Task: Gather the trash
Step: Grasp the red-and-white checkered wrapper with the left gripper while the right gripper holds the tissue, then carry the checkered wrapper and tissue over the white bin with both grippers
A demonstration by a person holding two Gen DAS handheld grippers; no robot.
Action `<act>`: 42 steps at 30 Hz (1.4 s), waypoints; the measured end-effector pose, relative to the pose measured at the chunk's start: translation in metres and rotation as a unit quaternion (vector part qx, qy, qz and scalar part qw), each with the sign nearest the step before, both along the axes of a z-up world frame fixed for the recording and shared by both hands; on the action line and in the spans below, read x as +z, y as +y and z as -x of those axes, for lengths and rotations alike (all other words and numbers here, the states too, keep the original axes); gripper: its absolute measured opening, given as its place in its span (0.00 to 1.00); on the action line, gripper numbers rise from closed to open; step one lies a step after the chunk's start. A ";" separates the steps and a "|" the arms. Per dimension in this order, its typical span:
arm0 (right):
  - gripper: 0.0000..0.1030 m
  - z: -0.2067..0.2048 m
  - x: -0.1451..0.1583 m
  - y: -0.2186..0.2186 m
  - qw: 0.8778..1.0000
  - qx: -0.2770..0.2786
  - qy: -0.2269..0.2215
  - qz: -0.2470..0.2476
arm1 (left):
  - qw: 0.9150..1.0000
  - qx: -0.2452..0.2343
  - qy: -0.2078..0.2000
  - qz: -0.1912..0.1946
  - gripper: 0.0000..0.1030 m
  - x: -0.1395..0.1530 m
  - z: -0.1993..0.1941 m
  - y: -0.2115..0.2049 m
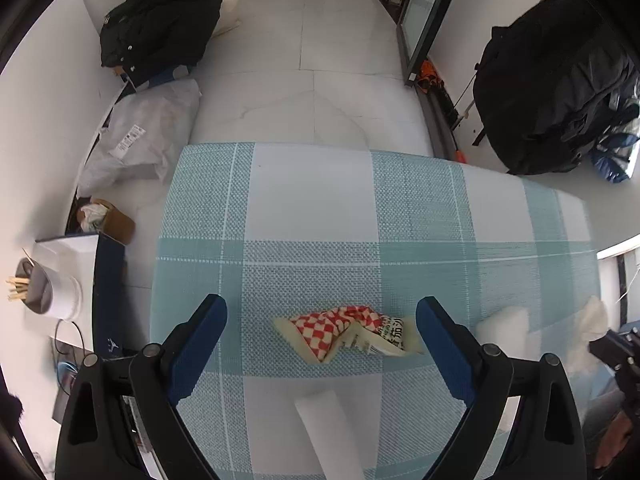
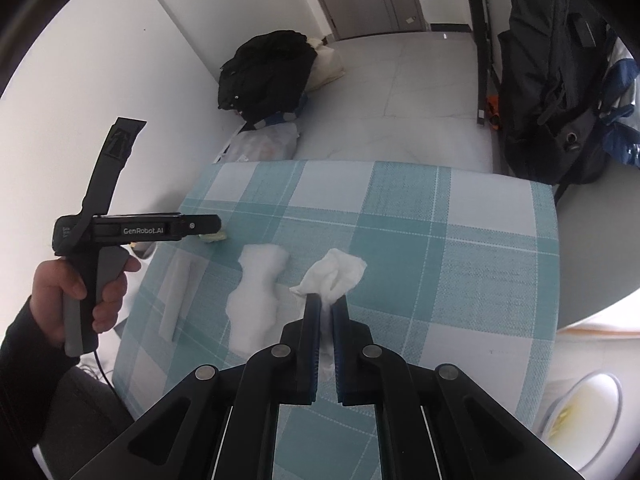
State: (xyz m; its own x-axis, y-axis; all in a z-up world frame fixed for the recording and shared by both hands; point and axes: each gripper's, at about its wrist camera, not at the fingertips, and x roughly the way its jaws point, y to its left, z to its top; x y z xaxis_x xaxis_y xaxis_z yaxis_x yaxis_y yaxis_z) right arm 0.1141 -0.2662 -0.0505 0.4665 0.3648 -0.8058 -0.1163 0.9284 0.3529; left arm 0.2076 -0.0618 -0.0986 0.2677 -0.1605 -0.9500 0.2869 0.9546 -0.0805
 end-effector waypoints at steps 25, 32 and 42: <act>0.05 0.009 0.010 -0.004 1.000 -0.005 -0.015 -0.001 | 0.999 -0.016 -0.017 -0.029 0.59 0.000 0.008 -0.011; 0.05 0.013 0.013 -0.006 1.000 -0.006 -0.020 -0.001 | 0.999 -0.005 -0.006 -0.032 0.57 0.001 0.010 -0.008; 0.05 0.022 0.021 -0.012 1.000 -0.010 -0.029 -0.003 | 1.000 0.017 -0.004 -0.014 0.50 0.012 0.016 -0.006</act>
State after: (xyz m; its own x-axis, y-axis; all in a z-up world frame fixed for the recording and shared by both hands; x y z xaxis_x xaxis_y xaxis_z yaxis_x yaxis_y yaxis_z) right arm 0.0920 -0.2786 -0.0296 0.5199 0.3591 -0.7751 -0.1181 0.9289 0.3511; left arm 0.1919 -0.0681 -0.0864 0.2805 -0.1246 -0.9517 0.2549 0.9656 -0.0513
